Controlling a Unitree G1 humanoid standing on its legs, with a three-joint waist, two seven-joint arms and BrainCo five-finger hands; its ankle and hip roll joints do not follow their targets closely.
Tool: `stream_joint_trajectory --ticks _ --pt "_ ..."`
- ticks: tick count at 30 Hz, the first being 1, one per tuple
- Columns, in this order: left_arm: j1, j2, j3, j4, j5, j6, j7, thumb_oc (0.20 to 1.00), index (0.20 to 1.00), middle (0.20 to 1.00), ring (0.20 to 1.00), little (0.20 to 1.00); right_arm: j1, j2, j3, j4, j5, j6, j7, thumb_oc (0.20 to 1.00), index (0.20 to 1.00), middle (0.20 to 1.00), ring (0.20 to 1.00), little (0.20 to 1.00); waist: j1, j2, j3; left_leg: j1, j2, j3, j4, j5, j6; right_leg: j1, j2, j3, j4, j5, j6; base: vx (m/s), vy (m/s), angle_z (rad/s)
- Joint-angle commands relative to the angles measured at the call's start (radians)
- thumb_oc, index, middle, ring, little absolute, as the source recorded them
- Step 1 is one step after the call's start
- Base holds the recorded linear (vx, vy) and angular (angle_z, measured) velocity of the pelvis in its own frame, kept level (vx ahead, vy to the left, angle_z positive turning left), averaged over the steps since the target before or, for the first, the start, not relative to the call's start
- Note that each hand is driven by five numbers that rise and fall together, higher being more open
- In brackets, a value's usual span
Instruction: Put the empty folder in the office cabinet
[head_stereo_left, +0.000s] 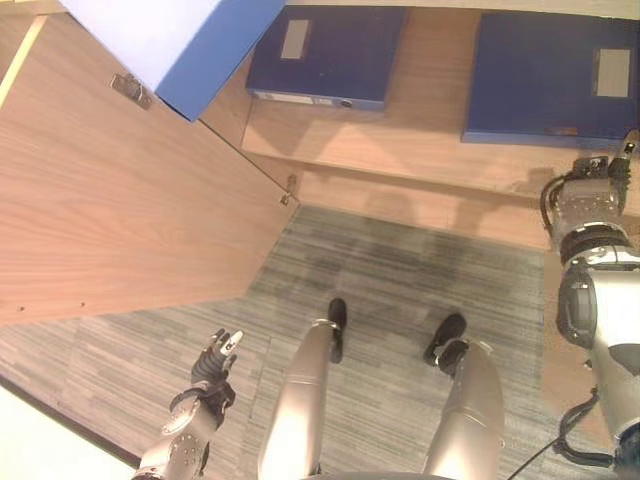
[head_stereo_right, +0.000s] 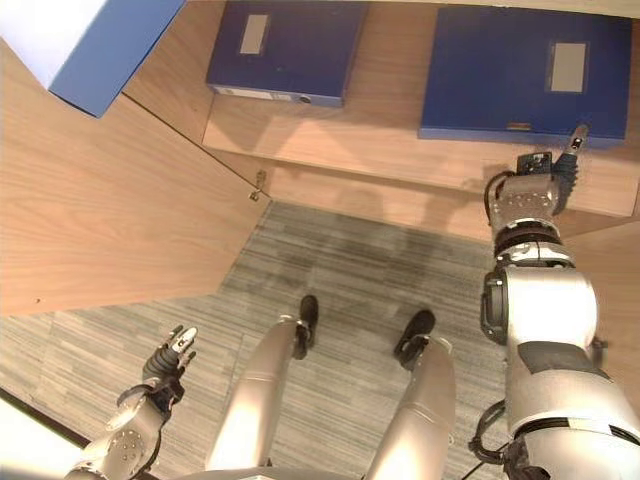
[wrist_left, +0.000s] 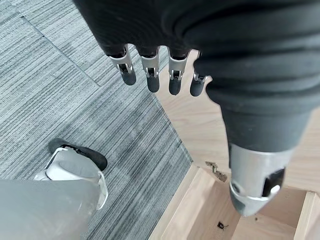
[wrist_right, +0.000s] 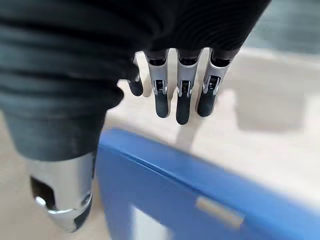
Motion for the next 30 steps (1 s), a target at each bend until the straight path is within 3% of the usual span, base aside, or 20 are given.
stream_joint_trajectory --ticks 1,3,4,6,7,10,11,15,19,25,26,30 --pt "0.025 0.066 0.046 -0.032 0.06 -0.003 -0.056 1.0 1.0 1.0 1.0 1.0 -0.029 -0.048 0.101 0.039 -0.39 0.195 0.153 1.0 1.0 1.0 1.0 1.0 0.015 -0.016 0.058 -0.031 0.032 0.006 -0.018 -0.028 0.006 0.098 0.014 0.027 0.071 -0.118 0.045 -0.05 -0.036 -0.03" --pt "0.038 0.09 0.054 -0.036 0.085 0.013 -0.096 1.0 1.0 1.0 1.0 1.0 -0.016 -0.047 0.211 0.083 -0.609 0.25 0.251 1.0 1.0 1.0 1.0 1.0 0.016 -0.019 0.057 -0.034 0.033 0.003 -0.018 -0.021 0.006 0.097 0.014 0.024 0.07 -0.115 0.042 -0.03 -0.026 -0.04" --pt "0.04 0.089 0.056 -0.036 0.086 0.013 -0.097 1.0 1.0 1.0 1.0 1.0 -0.019 -0.047 0.213 0.087 -0.612 0.249 0.254 1.0 1.0 1.0 1.0 1.0 0.015 -0.018 0.057 -0.034 0.034 0.003 -0.018 -0.022 0.006 0.097 0.015 0.023 0.07 -0.115 0.042 -0.02 -0.031 -0.07" --pt "0.059 0.102 0.072 -0.03 0.127 0.03 -0.145 1.0 1.0 1.0 1.0 1.0 -0.012 -0.036 0.364 0.073 -0.883 0.247 0.351 1.0 1.0 1.0 1.0 1.0 0.021 -0.021 0.051 -0.034 0.036 0.002 -0.026 -0.01 0.005 0.098 0.018 0.018 0.064 -0.109 0.042 -0.02 -0.029 -0.08" --pt "0.059 0.101 0.073 -0.03 0.127 0.03 -0.145 1.0 1.0 1.0 1.0 1.0 -0.013 -0.036 0.365 0.074 -0.884 0.247 0.351 1.0 1.0 1.0 1.0 1.0 0.021 -0.021 0.051 -0.034 0.036 0.002 -0.025 -0.01 0.005 0.098 0.018 0.018 0.064 -0.109 0.042 -0.01 -0.012 -0.06" --pt "0.061 0.094 0.093 -0.019 0.151 0.033 -0.166 1.0 1.0 1.0 1.0 1.0 -0.004 -0.023 0.485 0.001 -1.079 0.225 0.41 1.0 1.0 1.0 1.0 1.0 0.027 -0.022 0.051 -0.035 0.038 0.0 -0.033 -0.002 0.003 0.098 0.018 0.015 0.057 -0.104 0.044 -0.02 -0.011 -0.06" --pt "0.053 0.086 0.108 -0.01 0.163 0.029 -0.169 1.0 1.0 1.0 1.0 1.0 0.002 -0.004 0.564 -0.043 -1.233 0.22 0.424 1.0 1.0 1.0 1.0 1.0 0.029 -0.024 0.049 -0.033 0.038 -0.001 -0.039 0.004 0.002 0.099 0.018 0.013 0.055 -0.101 0.046 -0.02 -0.003 -0.09" --pt "0.022 0.067 0.124 0.003 0.185 0.022 -0.162 1.0 1.0 1.0 1.0 1.0 0.049 0.057 0.619 -0.082 -1.4 0.224 0.444 1.0 1.0 1.0 1.0 1.0 0.029 -0.029 0.052 -0.004 0.039 -0.001 -0.071 0.015 0.0 0.123 0.025 0.009 0.033 -0.092 0.05 -0.01 -0.007 -0.03" --pt "-0.014 0.064 0.123 -0.012 0.218 0.027 -0.172 1.0 1.0 1.0 1.0 1.0 0.14 0.164 0.593 -0.044 -1.52 0.251 0.486 1.0 1.0 1.0 1.0 1.0 0.038 -0.028 0.05 0.075 0.031 -0.004 -0.151 0.037 -0.002 0.205 0.036 -0.012 -0.046 -0.065 0.059 -0.02 -0.037 -0.09" --pt "-0.029 0.061 0.124 -0.013 0.258 0.046 -0.198 1.0 1.0 1.0 1.0 1.0 0.289 0.221 0.567 0.014 -1.668 0.278 0.49 1.0 1.0 1.0 1.0 1.0 0.04 -0.022 0.046 0.194 0.028 -0.009 -0.244 0.069 -0.01 0.341 0.057 -0.034 -0.161 -0.032 0.064 -0.01 -0.03 0.02" --pt "-0.046 0.035 0.11 0.043 0.279 0.06 -0.21 1.0 1.0 1.0 1.0 1.0 0.357 0.24 0.558 0.018 -1.718 0.29 0.507 1.0 1.0 1.0 1.0 1.0 0.035 -0.022 0.041 0.281 0.023 -0.01 -0.309 0.093 -0.014 0.435 0.076 -0.043 -0.249 -0.007 0.065 0.0 -0.035 0.06" --pt "-0.064 -0.019 0.097 0.178 0.285 0.074 -0.222 1.0 1.0 1.0 1.0 1.0 0.415 0.262 0.549 0.004 -1.726 0.293 0.518 1.0 1.0 1.0 1.0 1.0 0.026 -0.025 0.041 0.382 0.027 -0.008 -0.386 0.122 -0.019 0.537 0.099 -0.051 -0.34 0.022 0.068 0.0 -0.024 0.05"
